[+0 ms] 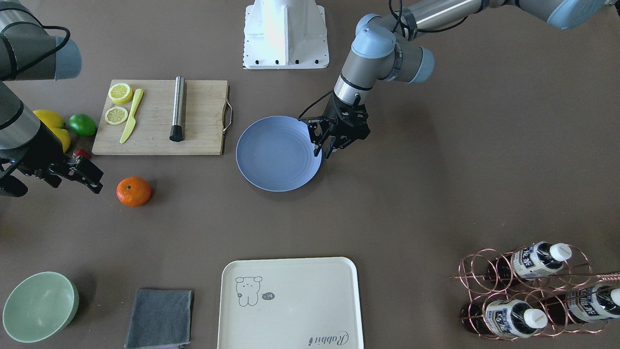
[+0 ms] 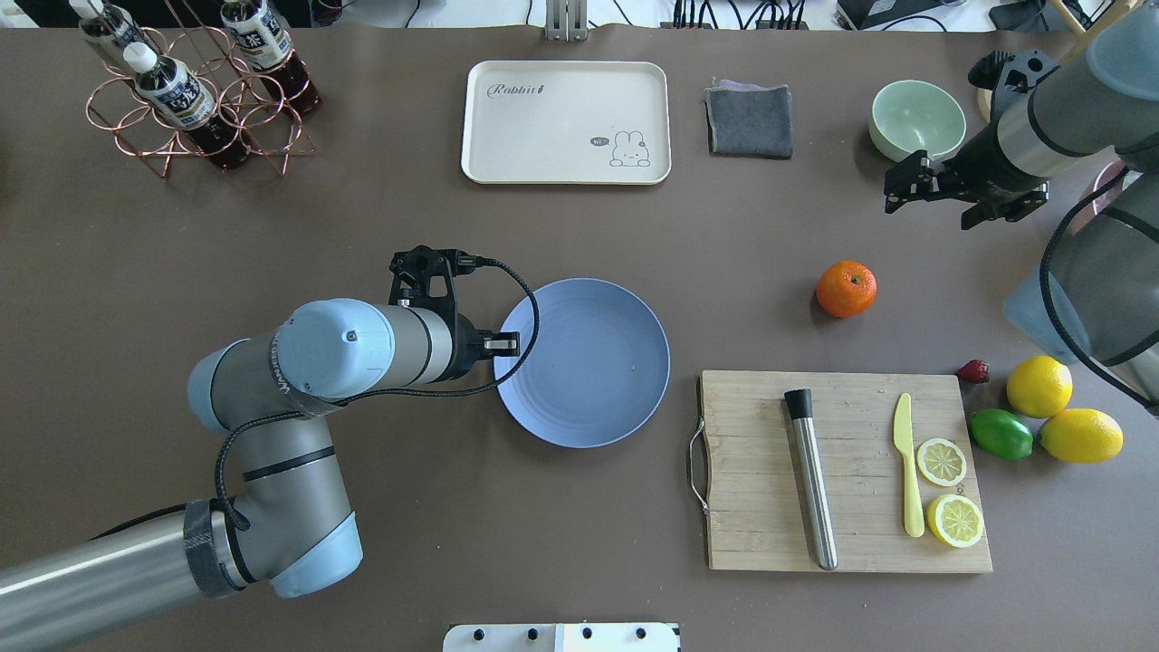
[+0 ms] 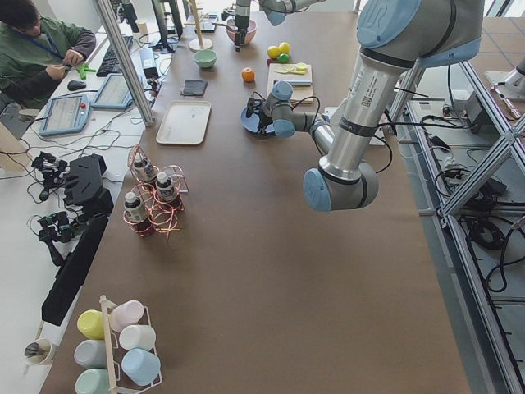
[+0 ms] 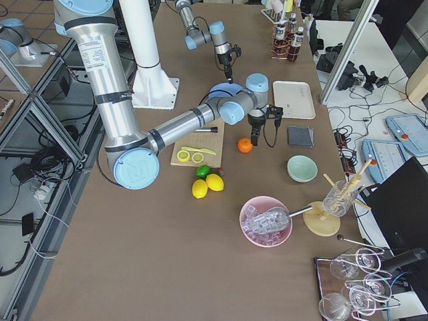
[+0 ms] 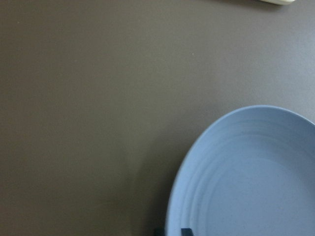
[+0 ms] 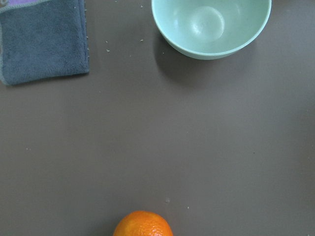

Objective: Pick orange to plate
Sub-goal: 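Lower the right gripper over the orange and grasp it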

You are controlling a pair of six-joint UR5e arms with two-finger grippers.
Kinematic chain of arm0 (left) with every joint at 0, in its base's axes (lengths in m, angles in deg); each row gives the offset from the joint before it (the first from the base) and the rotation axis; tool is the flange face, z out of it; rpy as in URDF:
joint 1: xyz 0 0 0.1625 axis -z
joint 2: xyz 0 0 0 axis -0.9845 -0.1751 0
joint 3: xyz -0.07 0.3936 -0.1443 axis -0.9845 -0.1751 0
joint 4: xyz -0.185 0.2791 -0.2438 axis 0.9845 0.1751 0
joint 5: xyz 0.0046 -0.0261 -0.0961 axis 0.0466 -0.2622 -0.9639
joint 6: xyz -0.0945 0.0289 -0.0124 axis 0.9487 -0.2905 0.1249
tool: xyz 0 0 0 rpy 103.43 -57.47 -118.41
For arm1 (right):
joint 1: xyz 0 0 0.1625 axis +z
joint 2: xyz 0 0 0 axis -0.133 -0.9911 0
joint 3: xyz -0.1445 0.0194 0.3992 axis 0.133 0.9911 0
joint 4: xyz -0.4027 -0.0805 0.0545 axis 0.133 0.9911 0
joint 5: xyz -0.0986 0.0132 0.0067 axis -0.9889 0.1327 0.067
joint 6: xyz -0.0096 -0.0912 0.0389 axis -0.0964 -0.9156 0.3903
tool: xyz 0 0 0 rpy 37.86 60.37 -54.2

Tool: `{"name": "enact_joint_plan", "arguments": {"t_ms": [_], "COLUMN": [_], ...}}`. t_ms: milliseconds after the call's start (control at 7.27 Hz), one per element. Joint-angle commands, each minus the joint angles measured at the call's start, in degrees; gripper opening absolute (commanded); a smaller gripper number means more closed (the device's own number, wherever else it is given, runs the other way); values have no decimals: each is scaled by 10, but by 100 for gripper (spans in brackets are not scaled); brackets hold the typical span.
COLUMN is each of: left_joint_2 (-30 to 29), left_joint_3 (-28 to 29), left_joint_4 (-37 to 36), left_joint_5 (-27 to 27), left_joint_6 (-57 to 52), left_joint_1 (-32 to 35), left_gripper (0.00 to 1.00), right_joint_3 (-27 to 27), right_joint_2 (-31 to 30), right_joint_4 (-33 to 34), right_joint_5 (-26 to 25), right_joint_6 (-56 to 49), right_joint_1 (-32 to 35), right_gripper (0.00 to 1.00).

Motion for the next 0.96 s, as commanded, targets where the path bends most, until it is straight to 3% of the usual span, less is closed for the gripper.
{"name": "enact_joint_plan", "arguments": {"t_ms": [0, 412, 825], "left_joint_2": [-3, -4, -5], "left_joint_3": [-3, -4, -4], "left_joint_4": [2, 4, 5], "left_joint_5": [4, 4, 4], "left_joint_6": [-11, -63, -65], "left_joint_1": [20, 35, 46], "left_gripper": [98, 98, 98], "right_joint_3": [3, 71, 87], "right_joint_2": [0, 17, 23], "right_joint_4": [-15, -102, -114], "right_joint_5": [-30, -70, -75], "right_joint_6": [5, 5, 7], "right_joint_1": [-37, -89, -113], "right_gripper": [100, 100, 100]}}
